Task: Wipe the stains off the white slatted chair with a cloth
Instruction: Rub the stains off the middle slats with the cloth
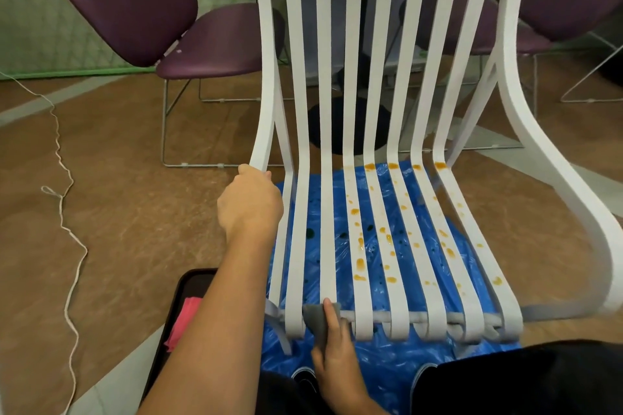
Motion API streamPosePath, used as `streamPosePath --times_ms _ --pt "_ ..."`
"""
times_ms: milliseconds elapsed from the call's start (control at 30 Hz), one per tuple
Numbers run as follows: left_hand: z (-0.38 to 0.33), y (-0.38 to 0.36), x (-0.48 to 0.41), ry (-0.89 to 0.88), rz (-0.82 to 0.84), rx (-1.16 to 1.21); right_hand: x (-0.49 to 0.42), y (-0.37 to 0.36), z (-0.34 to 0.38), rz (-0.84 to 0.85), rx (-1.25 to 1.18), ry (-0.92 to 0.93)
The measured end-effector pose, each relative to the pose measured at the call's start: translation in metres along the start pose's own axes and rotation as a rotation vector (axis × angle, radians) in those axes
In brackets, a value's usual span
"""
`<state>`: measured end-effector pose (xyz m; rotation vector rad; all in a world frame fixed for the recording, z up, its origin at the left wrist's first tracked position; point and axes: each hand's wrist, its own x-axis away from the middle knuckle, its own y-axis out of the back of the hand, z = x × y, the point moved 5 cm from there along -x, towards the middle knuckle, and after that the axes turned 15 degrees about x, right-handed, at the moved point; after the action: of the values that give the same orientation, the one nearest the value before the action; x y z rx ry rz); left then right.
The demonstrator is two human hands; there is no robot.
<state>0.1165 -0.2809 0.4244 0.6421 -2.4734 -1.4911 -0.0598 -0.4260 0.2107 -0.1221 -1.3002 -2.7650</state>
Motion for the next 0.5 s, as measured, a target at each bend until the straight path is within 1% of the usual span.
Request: streamPosePath --times_ms 100,167,267,333,400,500 --pt "0.000 0.001 0.001 -0.003 -0.023 0.002 0.004 0.007 0.008 0.086 -0.053 -0.036" --pt "0.000 0.001 0.003 -0.006 -0.032 0.015 0.006 0.010 0.015 0.115 -0.078 -0.082" --pt "0.001 0.003 0.006 -0.013 -0.048 0.049 -0.002 0.024 0.027 0.153 -0.052 -0.174" --pt "0.002 0.007 0.010 -0.041 -0.086 0.100 -0.007 0.036 0.030 0.204 -0.090 -0.238" --pt "0.000 0.013 0.016 -0.111 -0.145 0.156 -0.008 0.052 0.031 0.226 -0.101 -0.245" --pt "-0.009 0.016 0.032 -0.351 -0.229 0.215 -0.016 0.082 0.035 0.267 -0.110 -0.234"
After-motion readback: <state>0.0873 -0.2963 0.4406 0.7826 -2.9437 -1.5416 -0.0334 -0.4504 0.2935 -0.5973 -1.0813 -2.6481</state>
